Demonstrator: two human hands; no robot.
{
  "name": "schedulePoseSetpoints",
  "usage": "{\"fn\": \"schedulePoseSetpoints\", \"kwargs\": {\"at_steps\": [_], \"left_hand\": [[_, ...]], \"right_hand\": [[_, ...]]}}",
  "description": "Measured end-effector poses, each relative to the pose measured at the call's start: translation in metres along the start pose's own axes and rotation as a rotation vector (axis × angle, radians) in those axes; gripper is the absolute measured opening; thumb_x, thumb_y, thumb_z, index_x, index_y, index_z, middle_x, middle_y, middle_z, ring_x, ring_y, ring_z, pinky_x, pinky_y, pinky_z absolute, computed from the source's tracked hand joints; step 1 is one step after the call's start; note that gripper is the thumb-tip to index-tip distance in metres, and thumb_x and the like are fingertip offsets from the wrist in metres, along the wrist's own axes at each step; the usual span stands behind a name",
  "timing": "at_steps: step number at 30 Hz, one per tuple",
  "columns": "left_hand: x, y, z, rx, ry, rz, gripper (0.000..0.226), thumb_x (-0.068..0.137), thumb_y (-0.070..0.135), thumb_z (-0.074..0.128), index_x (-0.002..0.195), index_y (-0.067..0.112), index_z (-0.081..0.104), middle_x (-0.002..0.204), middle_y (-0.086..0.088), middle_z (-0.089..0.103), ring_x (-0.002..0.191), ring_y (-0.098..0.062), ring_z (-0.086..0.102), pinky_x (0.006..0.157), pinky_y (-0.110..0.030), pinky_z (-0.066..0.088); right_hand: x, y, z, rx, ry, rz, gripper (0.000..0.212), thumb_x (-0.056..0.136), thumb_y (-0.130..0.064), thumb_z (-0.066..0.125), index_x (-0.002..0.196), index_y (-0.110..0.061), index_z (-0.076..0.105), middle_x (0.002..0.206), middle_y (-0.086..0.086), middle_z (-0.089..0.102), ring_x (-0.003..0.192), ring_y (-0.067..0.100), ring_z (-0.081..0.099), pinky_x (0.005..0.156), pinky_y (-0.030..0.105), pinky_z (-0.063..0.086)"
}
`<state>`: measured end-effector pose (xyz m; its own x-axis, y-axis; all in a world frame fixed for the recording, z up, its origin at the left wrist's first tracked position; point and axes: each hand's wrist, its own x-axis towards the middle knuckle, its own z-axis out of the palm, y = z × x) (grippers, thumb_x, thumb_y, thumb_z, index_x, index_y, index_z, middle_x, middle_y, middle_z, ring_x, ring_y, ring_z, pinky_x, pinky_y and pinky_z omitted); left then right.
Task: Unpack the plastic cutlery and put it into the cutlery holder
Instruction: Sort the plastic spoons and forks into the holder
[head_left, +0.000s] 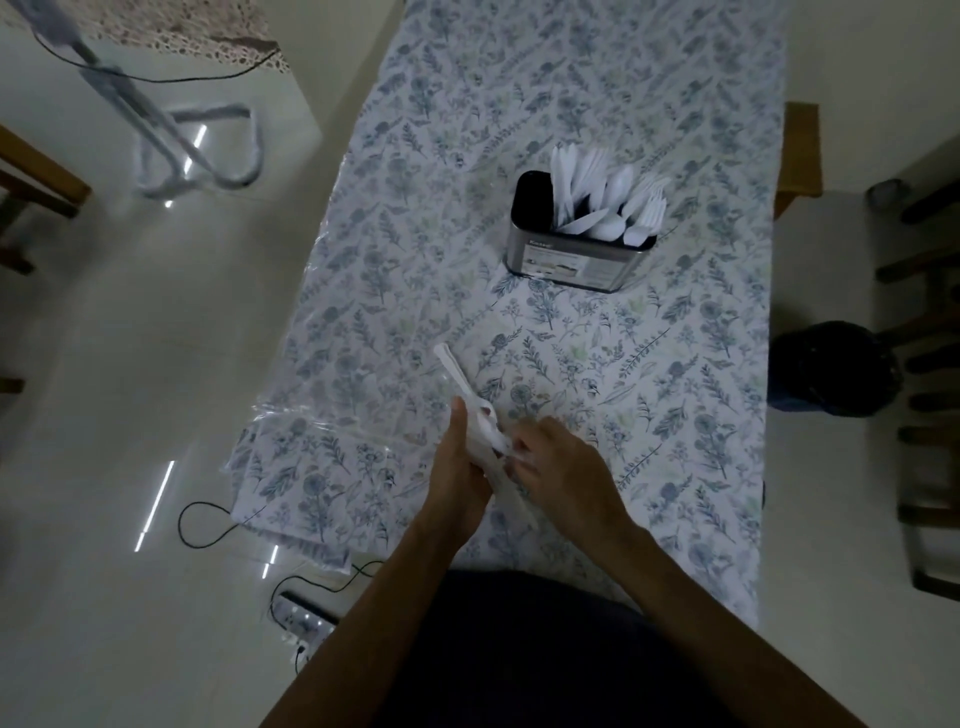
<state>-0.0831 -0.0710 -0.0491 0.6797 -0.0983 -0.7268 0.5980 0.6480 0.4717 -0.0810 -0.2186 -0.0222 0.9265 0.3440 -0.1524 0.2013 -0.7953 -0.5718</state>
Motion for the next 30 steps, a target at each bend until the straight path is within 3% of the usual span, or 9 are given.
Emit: {"fn": "schedulePoseSetpoints", "kwargs": {"at_steps": [3,7,11,13,16,19,25,28,30], "left_hand": [[-0.002,0.0,0.0,0.022,0.013,0.031,0.071,0.098,0.062,0.044,0.138,0.005,0.057,0.133,-0.025,0.064,0.121,-0.035,0.064,0.098,-0.042,0.056],[0.002,-0.006,-0.01,0.075,0.05,0.134,0.046,0.105,0.04,0.053,0.13,0.002,0.059,0.119,-0.025,0.065,0.107,-0.037,0.065,0.091,-0.044,0.057],[0.003,-0.007,-0.016,0.037,0.05,0.118,0.065,0.099,0.047,0.061,0.141,-0.002,0.052,0.138,-0.037,0.053,0.125,-0.046,0.055,0.112,-0.058,0.041],[0.004,-0.005,-0.019,0.033,0.065,0.119,0.071,0.095,0.046,0.068,0.141,-0.005,0.049,0.14,-0.041,0.047,0.125,-0.046,0.054,0.114,-0.062,0.036],[0.005,-0.003,-0.026,0.04,0.096,0.154,0.065,0.096,0.038,0.07,0.137,-0.009,0.047,0.138,-0.043,0.046,0.118,-0.044,0.057,0.106,-0.056,0.044],[0.004,-0.001,-0.033,0.007,0.08,0.166,0.059,0.099,0.032,0.066,0.138,-0.008,0.047,0.135,-0.037,0.054,0.118,-0.044,0.06,0.098,-0.048,0.052],[-0.001,0.002,-0.035,-0.062,0.056,0.156,0.04,0.105,0.026,0.056,0.133,-0.002,0.054,0.128,-0.03,0.063,0.114,-0.037,0.065,0.096,-0.044,0.058],[-0.003,0.005,-0.036,-0.097,0.045,0.146,0.023,0.103,0.019,0.057,0.119,0.002,0.058,0.108,-0.022,0.068,0.1,-0.031,0.069,0.084,-0.039,0.06],[-0.002,0.009,-0.037,-0.086,0.066,0.143,0.017,0.102,0.015,0.058,0.116,0.006,0.059,0.102,-0.019,0.067,0.09,-0.028,0.068,0.078,-0.04,0.058]], "right_hand": [[-0.001,-0.001,0.004,-0.024,0.007,-0.007,0.022,0.092,-0.032,0.068,0.108,-0.021,0.058,0.097,-0.002,0.059,0.071,0.017,0.062,0.054,0.023,0.047],[-0.005,-0.004,0.005,0.028,-0.006,-0.048,0.022,0.095,-0.028,0.065,0.112,-0.016,0.059,0.101,0.002,0.063,0.074,0.018,0.064,0.057,0.023,0.045],[-0.003,-0.005,0.013,0.072,-0.029,-0.057,0.02,0.098,-0.019,0.061,0.117,-0.016,0.06,0.109,0.005,0.062,0.078,0.024,0.066,0.061,0.031,0.053],[0.0,-0.007,0.016,0.043,-0.041,-0.053,0.023,0.1,-0.026,0.055,0.121,-0.018,0.056,0.11,0.005,0.063,0.082,0.022,0.067,0.064,0.033,0.057],[0.007,-0.013,0.014,0.044,-0.113,-0.07,0.044,0.097,-0.044,0.042,0.13,-0.017,0.053,0.117,0.006,0.065,0.09,0.022,0.069,0.072,0.035,0.059],[0.013,-0.02,0.011,0.101,-0.157,-0.098,0.043,0.099,-0.038,0.051,0.136,-0.017,0.048,0.12,0.006,0.067,0.097,0.023,0.07,0.076,0.036,0.059],[0.024,-0.029,0.01,0.244,-0.187,-0.08,0.02,0.098,-0.031,0.061,0.113,-0.017,0.061,0.098,0.002,0.07,0.081,0.011,0.065,0.072,0.03,0.056],[0.028,-0.024,0.017,0.235,-0.2,-0.098,0.018,0.099,-0.031,0.06,0.098,-0.015,0.069,0.087,-0.001,0.067,0.075,0.008,0.058,0.07,0.028,0.051],[0.035,-0.019,0.02,0.302,-0.11,0.003,0.022,0.1,-0.033,0.058,0.089,-0.017,0.066,0.08,-0.003,0.067,0.069,0.008,0.06,0.065,0.028,0.051]]}}
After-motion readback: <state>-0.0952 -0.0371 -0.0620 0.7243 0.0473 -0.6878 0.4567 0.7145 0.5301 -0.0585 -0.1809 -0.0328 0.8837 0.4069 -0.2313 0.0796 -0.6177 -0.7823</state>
